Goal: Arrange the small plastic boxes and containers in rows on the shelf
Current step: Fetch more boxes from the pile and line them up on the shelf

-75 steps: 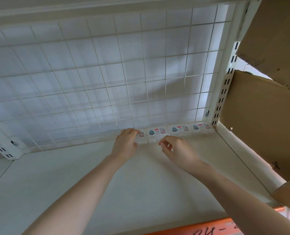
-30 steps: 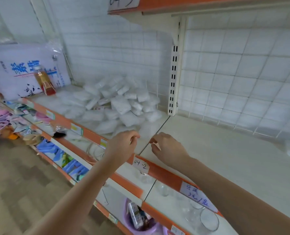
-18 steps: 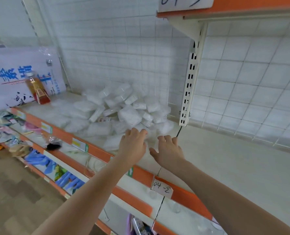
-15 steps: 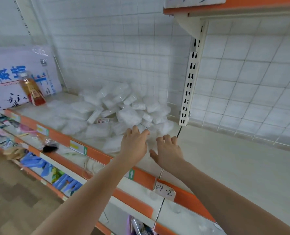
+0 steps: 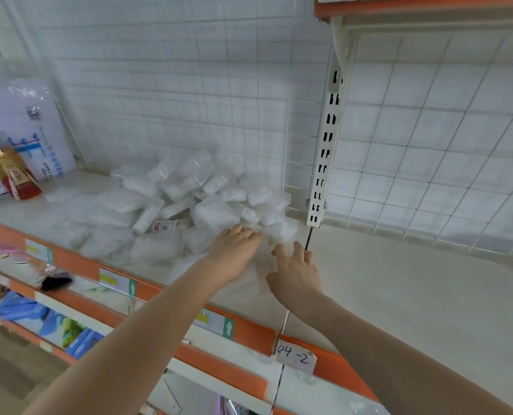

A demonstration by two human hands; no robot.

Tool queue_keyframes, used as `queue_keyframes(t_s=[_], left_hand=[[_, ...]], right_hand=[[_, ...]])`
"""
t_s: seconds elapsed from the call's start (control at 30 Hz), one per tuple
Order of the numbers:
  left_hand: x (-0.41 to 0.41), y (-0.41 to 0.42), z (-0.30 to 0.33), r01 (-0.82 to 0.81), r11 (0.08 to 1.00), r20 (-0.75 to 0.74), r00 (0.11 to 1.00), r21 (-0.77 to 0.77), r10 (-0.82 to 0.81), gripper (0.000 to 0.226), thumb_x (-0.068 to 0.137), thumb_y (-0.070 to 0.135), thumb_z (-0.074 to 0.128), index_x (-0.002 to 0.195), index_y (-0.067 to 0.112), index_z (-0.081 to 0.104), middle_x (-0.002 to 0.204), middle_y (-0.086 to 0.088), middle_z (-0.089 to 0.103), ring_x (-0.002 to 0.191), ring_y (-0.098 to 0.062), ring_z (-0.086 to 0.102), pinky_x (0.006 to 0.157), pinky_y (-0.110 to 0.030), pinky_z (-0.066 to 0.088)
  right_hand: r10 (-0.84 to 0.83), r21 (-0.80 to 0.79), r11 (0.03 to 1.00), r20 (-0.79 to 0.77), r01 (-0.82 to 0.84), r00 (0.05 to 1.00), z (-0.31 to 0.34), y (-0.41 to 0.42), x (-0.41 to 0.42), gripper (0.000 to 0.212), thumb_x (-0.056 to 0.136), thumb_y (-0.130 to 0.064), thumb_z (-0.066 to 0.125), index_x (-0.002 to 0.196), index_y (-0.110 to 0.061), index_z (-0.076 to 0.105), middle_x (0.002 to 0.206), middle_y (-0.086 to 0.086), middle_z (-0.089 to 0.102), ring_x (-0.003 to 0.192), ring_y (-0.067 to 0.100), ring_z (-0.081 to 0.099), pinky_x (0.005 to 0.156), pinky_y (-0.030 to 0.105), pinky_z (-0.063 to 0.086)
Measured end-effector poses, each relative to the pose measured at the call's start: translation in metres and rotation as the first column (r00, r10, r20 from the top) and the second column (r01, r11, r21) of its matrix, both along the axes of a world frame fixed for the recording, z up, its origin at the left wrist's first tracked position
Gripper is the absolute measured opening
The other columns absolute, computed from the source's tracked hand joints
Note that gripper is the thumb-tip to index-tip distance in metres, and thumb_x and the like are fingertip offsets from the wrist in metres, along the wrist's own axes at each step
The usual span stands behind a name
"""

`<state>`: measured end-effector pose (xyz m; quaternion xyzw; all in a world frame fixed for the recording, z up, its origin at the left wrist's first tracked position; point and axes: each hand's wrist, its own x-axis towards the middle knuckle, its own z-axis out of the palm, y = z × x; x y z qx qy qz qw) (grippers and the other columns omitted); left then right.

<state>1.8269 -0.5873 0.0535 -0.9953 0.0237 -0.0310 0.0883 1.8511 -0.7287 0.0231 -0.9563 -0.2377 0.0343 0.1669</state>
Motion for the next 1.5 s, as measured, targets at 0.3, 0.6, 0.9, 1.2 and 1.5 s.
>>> queue_keyframes(t_s=[0.3,0.6,0.9,1.2,1.5], left_hand=[[-0.001,-0.014,-0.004,0.072,0.994,0.236,0.970,-0.084,-0.050,0.065,0.072,-0.007,0.060,0.132,0.010,0.042,0.124,-0.007,0.049,0.127,-0.027,0.038,0.098,-0.034,0.036],[0.009,-0.067,0.005,0.092,0.995,0.239,0.967,-0.031,-0.082,0.072,0.071,0.018,0.075,0.134,0.010,0.041,0.121,-0.010,0.048,0.117,-0.032,0.045,0.095,-0.041,0.038],[0.038,-0.174,-0.005,0.202,0.971,0.223,0.960,-0.124,-0.171,0.066,0.084,0.037,0.060,0.138,0.021,0.026,0.125,-0.005,0.036,0.115,-0.026,0.043,0.093,-0.036,0.035],[0.066,-0.304,-0.024,0.384,0.912,0.269,0.902,-0.141,-0.338,0.076,0.069,0.043,0.069,0.130,0.005,0.044,0.104,-0.009,0.061,0.087,-0.029,0.062,0.067,-0.039,0.052],[0.073,-0.415,-0.041,0.530,0.812,0.393,0.820,-0.246,-0.416,0.059,0.069,0.045,0.052,0.117,0.011,0.047,0.100,-0.004,0.067,0.084,-0.026,0.065,0.062,-0.035,0.053]], right_hand=[[-0.025,0.114,0.993,-0.057,0.032,0.998,0.006,-0.014,0.007,0.051,0.083,-0.028,0.059,0.127,-0.013,0.036,0.130,0.012,0.040,0.119,0.031,0.038,0.096,0.035,0.037],[-0.045,0.215,0.975,-0.007,0.045,0.999,0.015,-0.079,0.014,0.060,0.087,-0.031,0.057,0.137,-0.014,0.029,0.138,0.009,0.034,0.127,0.026,0.032,0.097,0.033,0.038],[-0.216,0.287,0.934,-0.017,0.212,0.976,0.018,-0.195,0.031,0.058,0.088,-0.030,0.057,0.136,-0.014,0.029,0.139,0.006,0.033,0.127,0.023,0.032,0.095,0.032,0.037],[-0.390,0.306,0.870,-0.050,0.386,0.919,0.018,-0.333,0.036,0.060,0.087,-0.025,0.058,0.138,-0.016,0.027,0.141,0.004,0.031,0.129,0.022,0.031,0.094,0.030,0.039],[-0.511,0.288,0.811,-0.079,0.510,0.856,0.010,-0.446,0.028,0.059,0.082,-0.017,0.057,0.135,-0.016,0.031,0.138,0.005,0.034,0.125,0.024,0.033,0.098,0.032,0.036]])
